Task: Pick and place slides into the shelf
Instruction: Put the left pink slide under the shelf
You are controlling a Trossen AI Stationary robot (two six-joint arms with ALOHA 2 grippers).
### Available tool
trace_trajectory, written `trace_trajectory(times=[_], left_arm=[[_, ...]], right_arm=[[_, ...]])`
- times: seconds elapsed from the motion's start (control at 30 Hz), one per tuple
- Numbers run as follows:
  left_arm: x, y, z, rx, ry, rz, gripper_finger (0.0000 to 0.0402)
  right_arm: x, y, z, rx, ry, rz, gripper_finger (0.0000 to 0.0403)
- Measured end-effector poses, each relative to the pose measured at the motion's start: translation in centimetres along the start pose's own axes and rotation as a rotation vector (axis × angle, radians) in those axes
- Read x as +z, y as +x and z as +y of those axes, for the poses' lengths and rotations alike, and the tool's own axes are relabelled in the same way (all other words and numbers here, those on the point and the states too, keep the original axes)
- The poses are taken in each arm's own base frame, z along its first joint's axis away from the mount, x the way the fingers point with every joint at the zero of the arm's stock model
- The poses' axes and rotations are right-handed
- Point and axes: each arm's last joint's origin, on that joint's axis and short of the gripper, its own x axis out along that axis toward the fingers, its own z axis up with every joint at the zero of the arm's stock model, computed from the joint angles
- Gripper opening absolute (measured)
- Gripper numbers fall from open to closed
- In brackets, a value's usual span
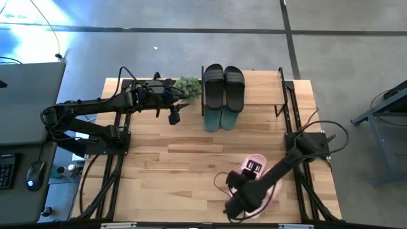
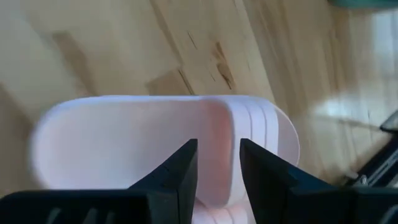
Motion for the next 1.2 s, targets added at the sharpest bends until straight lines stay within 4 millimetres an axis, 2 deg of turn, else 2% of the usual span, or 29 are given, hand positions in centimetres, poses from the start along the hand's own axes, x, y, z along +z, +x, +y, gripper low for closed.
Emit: trace_trajectory(times=[0.17,0.33,0.93,1.2], left_arm=[[0.0,0.0,0.0,0.001,0.000,0.000,0.0122],[0.0,0.0,0.0,0.001,0.000,0.000,0.0122],[0.0,0.0,0.0,0.000,0.000,0.000,0.0122],[0.0,0.0,0.0,0.001,0.000,0.000,0.0122]], right_arm=[[0.7,3.0,0.2,-0.049,0.016,0.140,0.0110],[0.4,4.1,0.5,-0.068,0.011,0.198,0.0110],[0.3,3.8,0.6,-0.052,-0.018,0.202,0.0110],[0.4,4.1,0.5,-0.088,-0.026,0.149,0.0110]])
